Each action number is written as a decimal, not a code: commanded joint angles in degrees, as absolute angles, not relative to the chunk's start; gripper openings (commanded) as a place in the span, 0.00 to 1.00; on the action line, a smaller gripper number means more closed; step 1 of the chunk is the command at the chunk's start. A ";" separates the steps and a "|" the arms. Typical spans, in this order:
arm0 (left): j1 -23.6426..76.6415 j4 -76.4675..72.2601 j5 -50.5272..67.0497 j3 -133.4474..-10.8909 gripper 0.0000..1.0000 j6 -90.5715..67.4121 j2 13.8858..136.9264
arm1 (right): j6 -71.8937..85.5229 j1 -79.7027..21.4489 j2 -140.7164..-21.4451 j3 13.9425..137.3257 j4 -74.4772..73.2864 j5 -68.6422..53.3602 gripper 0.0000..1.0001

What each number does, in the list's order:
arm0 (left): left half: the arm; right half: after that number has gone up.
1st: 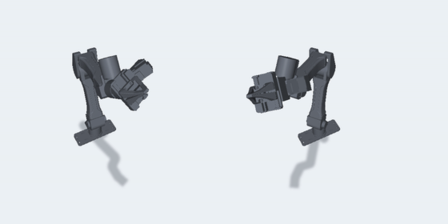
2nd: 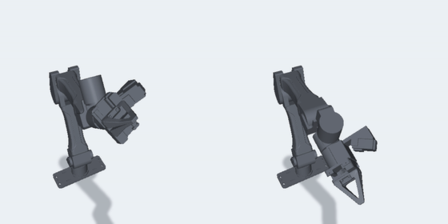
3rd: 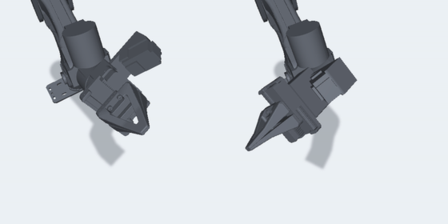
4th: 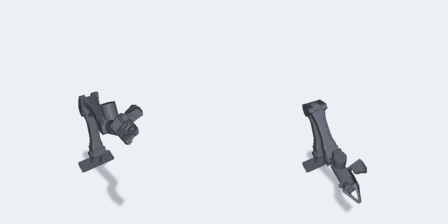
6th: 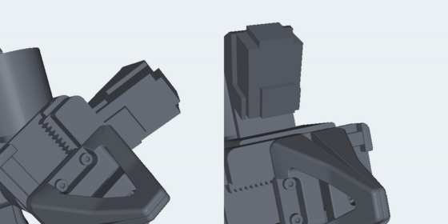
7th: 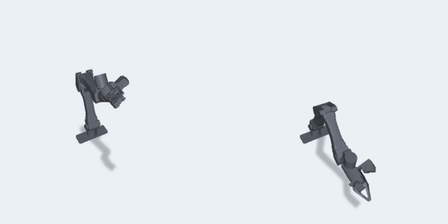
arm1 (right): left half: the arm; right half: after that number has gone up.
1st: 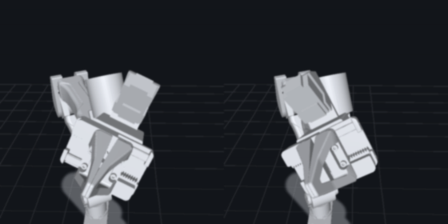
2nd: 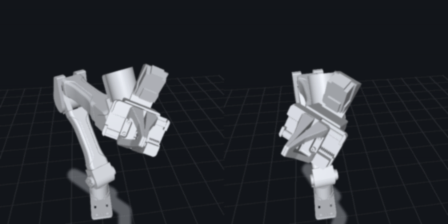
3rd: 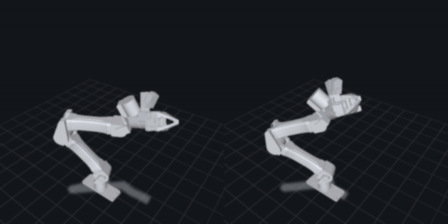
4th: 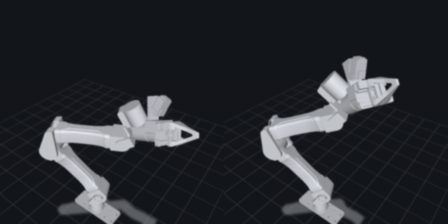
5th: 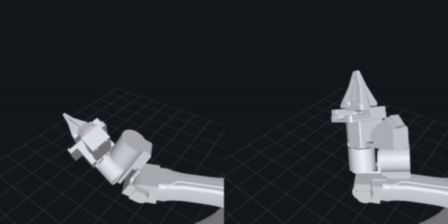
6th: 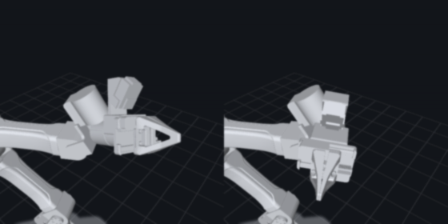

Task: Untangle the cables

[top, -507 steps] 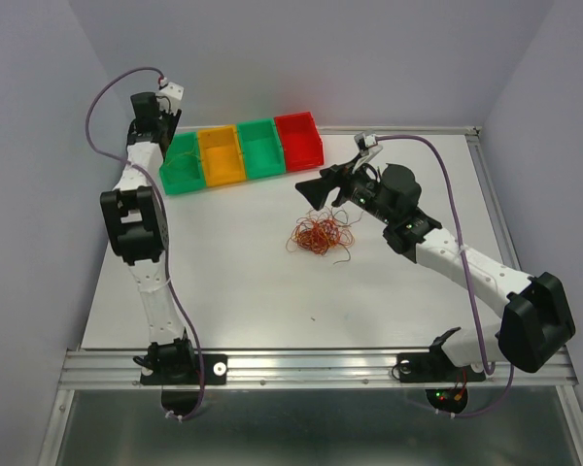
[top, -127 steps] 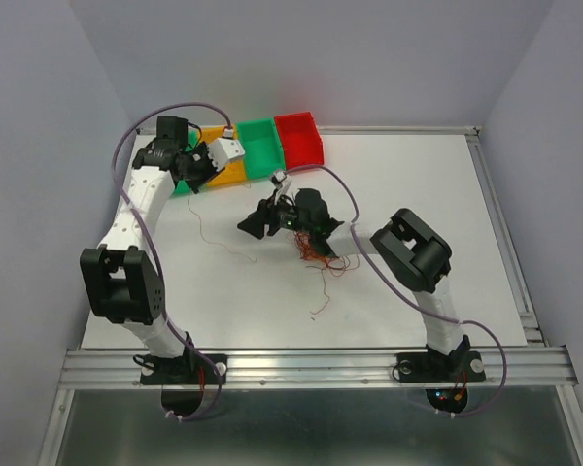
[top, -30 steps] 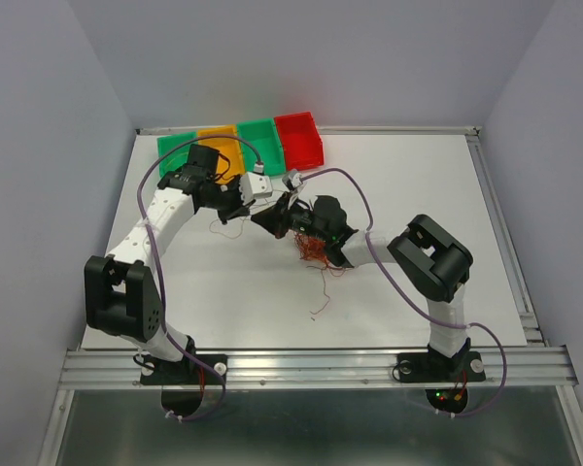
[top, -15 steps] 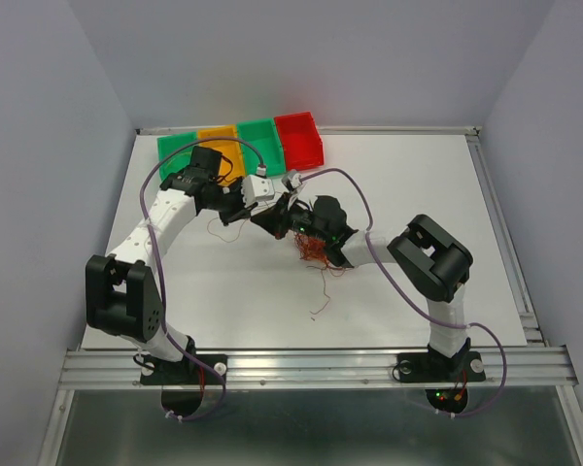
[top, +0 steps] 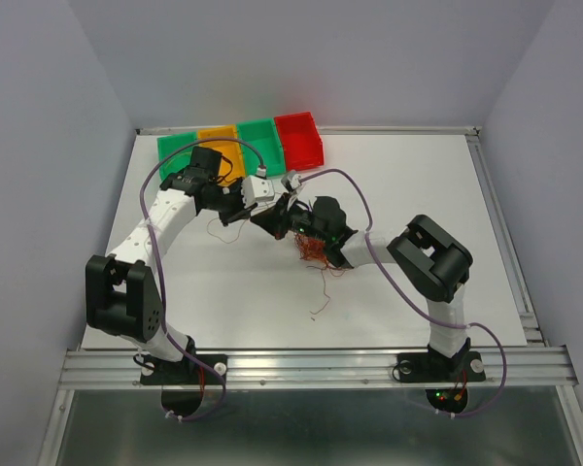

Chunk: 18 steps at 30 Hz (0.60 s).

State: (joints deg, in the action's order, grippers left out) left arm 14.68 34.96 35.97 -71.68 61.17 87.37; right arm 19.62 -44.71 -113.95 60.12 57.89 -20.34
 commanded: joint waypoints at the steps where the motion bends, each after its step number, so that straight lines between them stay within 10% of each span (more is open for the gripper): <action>1: 15.03 38.06 38.14 -72.77 0.22 61.44 85.43 | 18.11 -44.56 -113.47 59.06 61.52 -17.93 0.01; 18: 15.12 40.08 38.59 -73.74 0.26 62.32 86.57 | 18.10 -44.21 -113.47 59.06 61.61 -18.36 0.01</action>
State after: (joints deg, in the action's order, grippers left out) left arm 14.70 38.52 37.04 -71.72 61.84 87.37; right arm 18.81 -44.58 -113.95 59.11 57.93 -18.24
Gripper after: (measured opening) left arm 0.254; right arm 0.020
